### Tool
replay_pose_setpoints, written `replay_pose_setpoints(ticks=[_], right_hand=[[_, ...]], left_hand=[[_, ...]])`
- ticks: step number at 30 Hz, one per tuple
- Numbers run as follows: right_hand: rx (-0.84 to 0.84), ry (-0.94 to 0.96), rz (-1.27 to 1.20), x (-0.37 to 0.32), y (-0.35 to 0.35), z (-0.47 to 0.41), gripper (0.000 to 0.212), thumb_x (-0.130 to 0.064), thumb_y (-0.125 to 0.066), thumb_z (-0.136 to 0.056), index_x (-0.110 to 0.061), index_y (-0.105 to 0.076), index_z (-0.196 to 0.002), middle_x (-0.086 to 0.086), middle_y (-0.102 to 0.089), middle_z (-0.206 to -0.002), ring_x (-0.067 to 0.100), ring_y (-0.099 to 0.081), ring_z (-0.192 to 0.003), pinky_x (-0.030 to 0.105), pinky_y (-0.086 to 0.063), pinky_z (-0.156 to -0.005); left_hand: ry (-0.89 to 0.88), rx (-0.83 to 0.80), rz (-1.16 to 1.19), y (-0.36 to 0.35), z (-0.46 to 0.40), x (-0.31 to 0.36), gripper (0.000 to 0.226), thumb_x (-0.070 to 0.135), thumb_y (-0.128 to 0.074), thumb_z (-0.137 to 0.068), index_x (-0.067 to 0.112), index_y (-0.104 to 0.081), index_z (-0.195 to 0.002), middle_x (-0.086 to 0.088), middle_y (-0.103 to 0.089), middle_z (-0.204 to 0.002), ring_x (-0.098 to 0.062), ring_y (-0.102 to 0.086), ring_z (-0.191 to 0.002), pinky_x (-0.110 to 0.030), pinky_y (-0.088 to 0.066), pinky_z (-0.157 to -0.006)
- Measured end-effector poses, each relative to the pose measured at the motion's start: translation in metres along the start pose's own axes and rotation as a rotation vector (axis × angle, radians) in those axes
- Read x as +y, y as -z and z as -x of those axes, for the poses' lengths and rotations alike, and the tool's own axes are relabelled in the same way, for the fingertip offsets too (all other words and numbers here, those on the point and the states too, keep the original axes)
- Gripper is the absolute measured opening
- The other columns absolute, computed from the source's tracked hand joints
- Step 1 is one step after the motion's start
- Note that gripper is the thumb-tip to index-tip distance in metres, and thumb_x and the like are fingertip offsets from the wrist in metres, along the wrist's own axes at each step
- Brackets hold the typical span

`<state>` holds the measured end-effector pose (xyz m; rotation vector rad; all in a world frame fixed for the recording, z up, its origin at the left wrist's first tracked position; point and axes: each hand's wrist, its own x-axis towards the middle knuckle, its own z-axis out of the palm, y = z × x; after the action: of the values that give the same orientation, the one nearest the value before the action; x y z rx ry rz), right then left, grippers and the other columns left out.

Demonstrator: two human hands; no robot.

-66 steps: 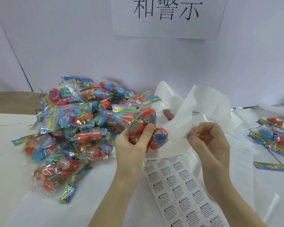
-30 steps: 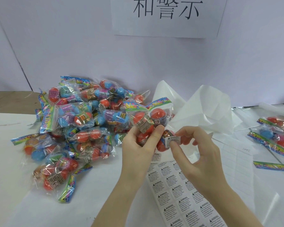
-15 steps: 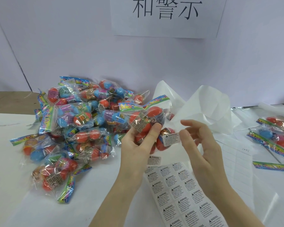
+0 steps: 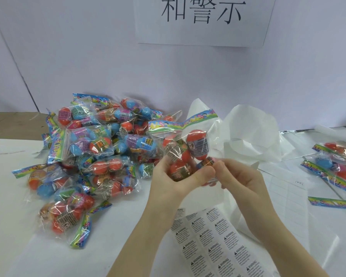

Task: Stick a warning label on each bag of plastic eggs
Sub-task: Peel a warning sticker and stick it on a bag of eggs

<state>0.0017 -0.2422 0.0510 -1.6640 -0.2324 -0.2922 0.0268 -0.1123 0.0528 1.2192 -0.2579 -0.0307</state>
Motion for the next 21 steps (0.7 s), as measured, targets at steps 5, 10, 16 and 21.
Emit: replay_pose_setpoints(ticks=[5,10,16,21], right_hand=[[0.081,0.000,-0.124,-0.0034,0.0040,-0.0020,0.024,-0.033,-0.063,-0.079,-0.024,-0.075,-0.060,-0.005,-0.060,-0.050,-0.002,-0.047,-0.052,0.006,-0.037,-0.056],[0.123,0.009,-0.086,-0.0027,0.0029,-0.0018,0.021,-0.036,-0.065,-0.076,-0.027,-0.075,-0.061,-0.008,-0.055,-0.048,0.000,-0.047,-0.050,0.008,-0.037,-0.054],[0.124,0.016,-0.060,-0.0003,0.0025,-0.0023,0.033,-0.033,-0.052,-0.081,-0.022,-0.071,-0.056,-0.005,-0.057,-0.048,0.001,-0.048,-0.049,0.010,-0.038,-0.053],[0.092,0.040,-0.064,-0.0005,0.0037,-0.0016,0.031,-0.035,-0.052,-0.084,-0.020,-0.074,-0.068,-0.001,-0.065,-0.058,0.006,-0.052,-0.051,0.012,-0.040,-0.054]], left_hand=[[-0.018,0.007,-0.025,0.0005,-0.0007,-0.0010,0.014,0.011,-0.076,-0.055,0.022,-0.071,-0.063,0.002,-0.071,-0.064,-0.010,-0.068,-0.058,-0.016,-0.051,-0.056],[-0.016,0.035,-0.038,0.0007,-0.0012,-0.0024,0.019,0.011,-0.077,-0.054,0.009,-0.065,-0.070,0.001,-0.070,-0.064,-0.011,-0.066,-0.058,-0.016,-0.049,-0.054],[0.023,0.058,-0.011,0.0005,-0.0009,-0.0018,0.019,0.011,-0.076,-0.053,0.011,-0.063,-0.067,0.002,-0.067,-0.058,-0.008,-0.062,-0.049,-0.014,-0.047,-0.050],[0.054,0.056,0.052,0.0005,-0.0025,-0.0016,0.026,0.010,-0.076,-0.055,0.003,-0.064,-0.077,-0.002,-0.071,-0.066,-0.012,-0.066,-0.057,-0.017,-0.050,-0.054]])
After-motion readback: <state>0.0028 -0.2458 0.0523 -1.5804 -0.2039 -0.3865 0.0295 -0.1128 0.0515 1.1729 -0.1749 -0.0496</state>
